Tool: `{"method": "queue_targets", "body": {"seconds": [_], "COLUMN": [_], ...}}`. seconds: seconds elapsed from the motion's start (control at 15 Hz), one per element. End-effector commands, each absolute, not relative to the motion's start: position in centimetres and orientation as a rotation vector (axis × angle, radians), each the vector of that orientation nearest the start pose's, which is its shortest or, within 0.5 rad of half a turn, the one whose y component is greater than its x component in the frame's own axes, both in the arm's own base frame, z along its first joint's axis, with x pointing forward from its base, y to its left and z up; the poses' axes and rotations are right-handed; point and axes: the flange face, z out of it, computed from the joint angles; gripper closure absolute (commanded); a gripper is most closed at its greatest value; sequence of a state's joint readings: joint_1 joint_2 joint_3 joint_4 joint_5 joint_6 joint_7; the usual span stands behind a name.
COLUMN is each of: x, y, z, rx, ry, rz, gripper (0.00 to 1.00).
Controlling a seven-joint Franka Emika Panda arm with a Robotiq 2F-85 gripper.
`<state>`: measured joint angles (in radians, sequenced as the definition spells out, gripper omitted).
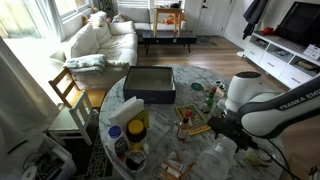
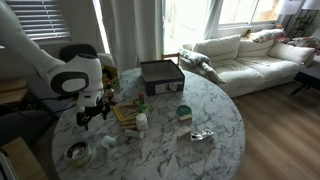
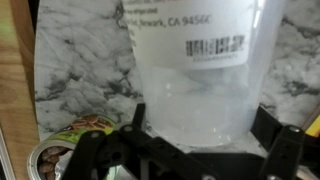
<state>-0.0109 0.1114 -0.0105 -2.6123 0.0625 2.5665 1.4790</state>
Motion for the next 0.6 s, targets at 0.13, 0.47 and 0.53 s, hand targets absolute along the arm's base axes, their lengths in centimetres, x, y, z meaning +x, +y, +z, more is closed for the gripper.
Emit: {"method": "queue_targets", "body": {"seconds": [0.13, 0.47, 0.53], "x": [41.2, 41.2, 41.1], "y": [-2.4, -2.0, -1.9], "z": [20.1, 20.7, 21.3], "rx": [-2.191, -2.210, -2.220], "ry": [2.239, 2.227, 2.237], "rz": [0.335, 0.340, 0.340], "gripper": [0.30, 0.30, 0.30]}}
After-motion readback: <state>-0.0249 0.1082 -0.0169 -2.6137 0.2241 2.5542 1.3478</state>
